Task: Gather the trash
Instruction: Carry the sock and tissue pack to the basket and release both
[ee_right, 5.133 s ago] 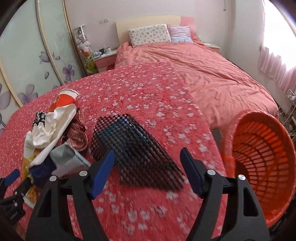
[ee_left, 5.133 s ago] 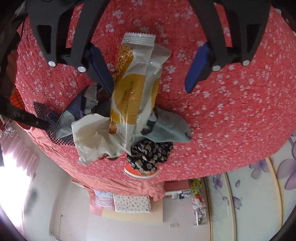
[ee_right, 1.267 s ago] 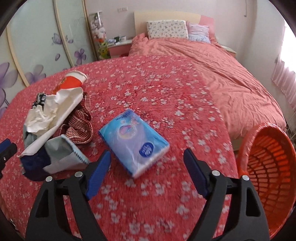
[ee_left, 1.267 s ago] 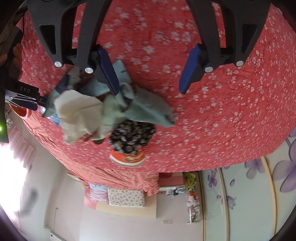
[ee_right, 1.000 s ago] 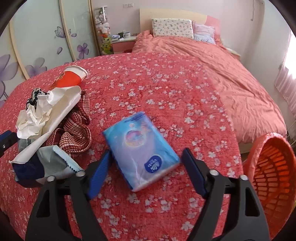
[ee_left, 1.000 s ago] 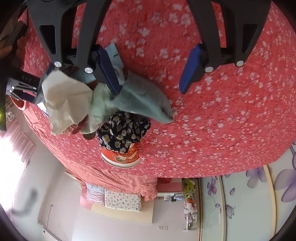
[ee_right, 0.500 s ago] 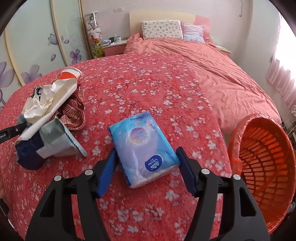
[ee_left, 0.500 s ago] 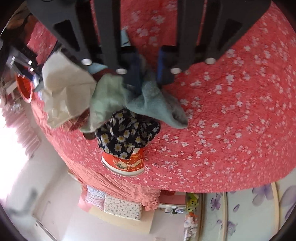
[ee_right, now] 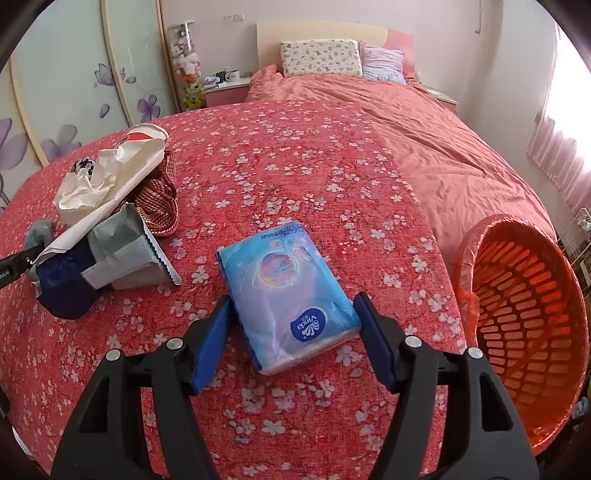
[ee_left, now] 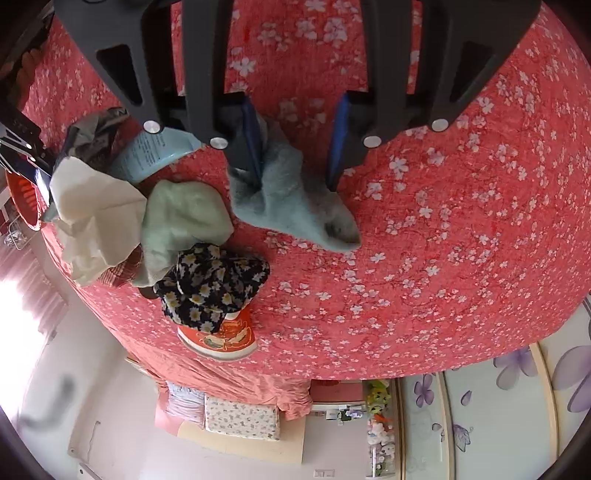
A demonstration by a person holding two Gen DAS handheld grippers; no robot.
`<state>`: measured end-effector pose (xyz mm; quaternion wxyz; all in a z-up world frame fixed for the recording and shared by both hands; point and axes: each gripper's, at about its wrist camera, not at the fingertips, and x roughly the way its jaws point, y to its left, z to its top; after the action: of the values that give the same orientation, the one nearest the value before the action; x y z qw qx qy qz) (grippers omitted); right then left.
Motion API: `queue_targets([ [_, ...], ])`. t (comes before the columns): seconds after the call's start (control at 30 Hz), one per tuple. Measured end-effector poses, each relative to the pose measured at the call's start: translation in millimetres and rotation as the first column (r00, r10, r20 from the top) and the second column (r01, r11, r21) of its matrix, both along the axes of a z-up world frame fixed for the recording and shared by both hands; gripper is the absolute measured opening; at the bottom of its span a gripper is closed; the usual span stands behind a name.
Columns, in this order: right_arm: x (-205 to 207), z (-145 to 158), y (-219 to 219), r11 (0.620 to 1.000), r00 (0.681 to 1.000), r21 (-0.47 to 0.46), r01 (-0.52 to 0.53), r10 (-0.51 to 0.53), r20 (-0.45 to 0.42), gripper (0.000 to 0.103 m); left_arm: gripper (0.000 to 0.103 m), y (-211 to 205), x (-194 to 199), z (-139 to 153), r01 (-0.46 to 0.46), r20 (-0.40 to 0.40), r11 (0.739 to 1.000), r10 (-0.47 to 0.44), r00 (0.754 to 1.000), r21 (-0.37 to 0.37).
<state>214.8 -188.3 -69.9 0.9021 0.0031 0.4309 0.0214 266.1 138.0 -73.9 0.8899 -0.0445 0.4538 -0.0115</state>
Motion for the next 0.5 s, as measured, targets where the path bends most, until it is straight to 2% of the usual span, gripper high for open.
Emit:
queue_targets([
  [0.2,0.0,-0.3,-2.1,1.000,1.000,0.001,-0.001,0.001,0.000,0.067,0.030,-7.0,2.7,-0.6,0.005,0.012,1.000,-0.005,1.000,0.025],
  [0.27,-0.9,0.1,-1.6,1.000,1.000,0.004,-0.004,0.004,0.002,0.064,0.017,-8.3,2.1,0.2,0.010,0.015,1.000,-0.010,1.000,0.021],
  [0.33,-3.8,0.7,-3.1,1.000,1.000,0.014,-0.008,0.008,0.007,0.062,0.012,-11.8,0.6,2.3,0.010,0.022,1.000,-0.010,1.000,0.021],
  [0.5,-15.5,10.1,-8.6,0.999,0.999,0.046,-0.009,0.007,0.045,0.059,0.011,-12.4,-12.0,18.7,0.024,0.066,0.999,-0.026,0.997,0.025],
])
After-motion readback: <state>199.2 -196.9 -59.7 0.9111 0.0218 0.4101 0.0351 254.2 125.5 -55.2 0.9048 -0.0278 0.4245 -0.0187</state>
